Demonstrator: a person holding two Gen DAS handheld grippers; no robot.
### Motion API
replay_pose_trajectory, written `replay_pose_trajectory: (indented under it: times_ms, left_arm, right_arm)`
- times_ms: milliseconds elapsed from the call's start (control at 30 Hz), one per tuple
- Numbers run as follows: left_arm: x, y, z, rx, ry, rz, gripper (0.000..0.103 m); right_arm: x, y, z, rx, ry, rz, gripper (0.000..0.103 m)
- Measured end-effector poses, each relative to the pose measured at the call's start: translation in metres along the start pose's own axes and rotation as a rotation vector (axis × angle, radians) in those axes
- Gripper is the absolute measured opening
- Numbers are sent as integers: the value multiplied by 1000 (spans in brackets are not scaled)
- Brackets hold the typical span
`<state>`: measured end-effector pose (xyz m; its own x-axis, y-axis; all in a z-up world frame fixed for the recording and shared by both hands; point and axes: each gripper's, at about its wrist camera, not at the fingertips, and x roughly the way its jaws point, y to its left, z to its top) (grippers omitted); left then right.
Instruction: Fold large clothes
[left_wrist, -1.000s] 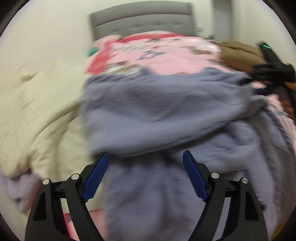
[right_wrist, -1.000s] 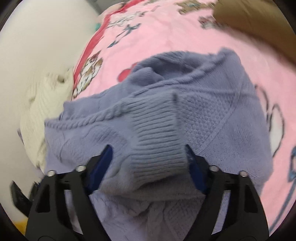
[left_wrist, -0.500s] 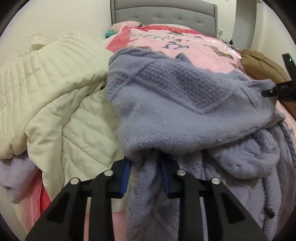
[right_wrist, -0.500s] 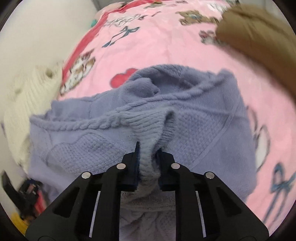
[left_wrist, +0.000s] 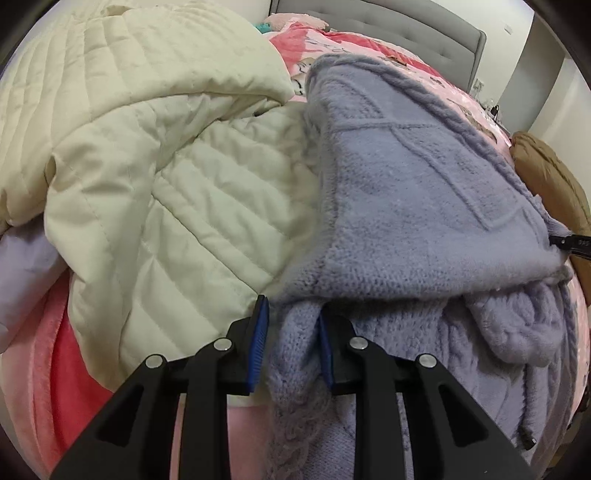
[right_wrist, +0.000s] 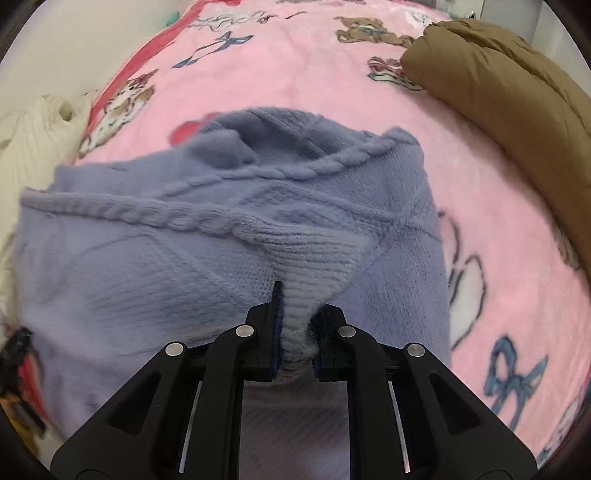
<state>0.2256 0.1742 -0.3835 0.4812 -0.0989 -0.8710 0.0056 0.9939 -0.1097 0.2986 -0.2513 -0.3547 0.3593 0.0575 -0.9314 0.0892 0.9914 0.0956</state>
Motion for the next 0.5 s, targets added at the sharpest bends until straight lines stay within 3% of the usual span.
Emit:
replay_pose_trajectory:
  times_ms: [67,167,233,400,500]
  left_arm:
    - [1,-4,4,27,0,18,26]
    - [-9,-18,3,97,-35,67,35]
    - [-18,-21,3,106,-52,55,35]
    - [-19,-23,-1,93,-38,48,35]
    - [-14,-25,0,112,-26,55,35]
  right_arm:
    - [14,-3,-1,45,13,-2,14]
    - [21,3,-2,66,10,-54,15]
    - [14,6,-4,80,-11,-64,13]
    - [-41,6,0,57,-169,-71,12]
    - [-38,2,1,15,-136,-122,12]
